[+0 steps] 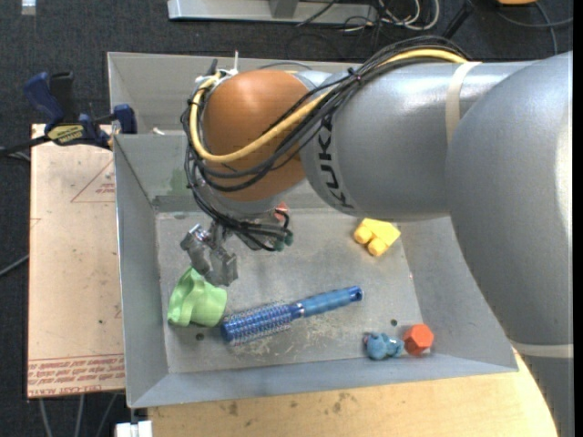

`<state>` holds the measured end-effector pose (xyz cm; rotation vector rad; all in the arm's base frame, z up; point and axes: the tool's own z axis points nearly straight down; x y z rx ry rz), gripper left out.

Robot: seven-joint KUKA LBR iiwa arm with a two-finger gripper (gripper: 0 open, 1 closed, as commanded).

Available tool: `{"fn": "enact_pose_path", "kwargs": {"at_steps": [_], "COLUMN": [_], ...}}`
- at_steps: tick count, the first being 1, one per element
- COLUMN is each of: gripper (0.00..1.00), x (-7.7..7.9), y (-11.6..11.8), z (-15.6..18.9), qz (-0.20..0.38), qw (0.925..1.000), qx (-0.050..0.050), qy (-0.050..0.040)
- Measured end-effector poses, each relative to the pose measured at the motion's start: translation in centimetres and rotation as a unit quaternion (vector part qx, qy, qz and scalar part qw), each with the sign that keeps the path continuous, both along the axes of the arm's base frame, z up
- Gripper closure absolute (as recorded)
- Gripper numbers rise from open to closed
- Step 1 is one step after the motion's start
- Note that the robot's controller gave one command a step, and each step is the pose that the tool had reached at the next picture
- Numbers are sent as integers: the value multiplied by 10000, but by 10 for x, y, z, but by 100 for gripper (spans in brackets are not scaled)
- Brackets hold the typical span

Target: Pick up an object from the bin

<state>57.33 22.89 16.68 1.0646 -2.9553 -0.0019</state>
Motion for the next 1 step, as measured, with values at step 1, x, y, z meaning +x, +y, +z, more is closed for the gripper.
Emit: {"fn": "enact_pose_path", "kwargs": {"at_steps": [1], "gripper": [100], "x": [25], "y": [-39], "z": [-29], "qz": [-1857], "qw": [9826], "qx": [-6], "qy": [-2]}}
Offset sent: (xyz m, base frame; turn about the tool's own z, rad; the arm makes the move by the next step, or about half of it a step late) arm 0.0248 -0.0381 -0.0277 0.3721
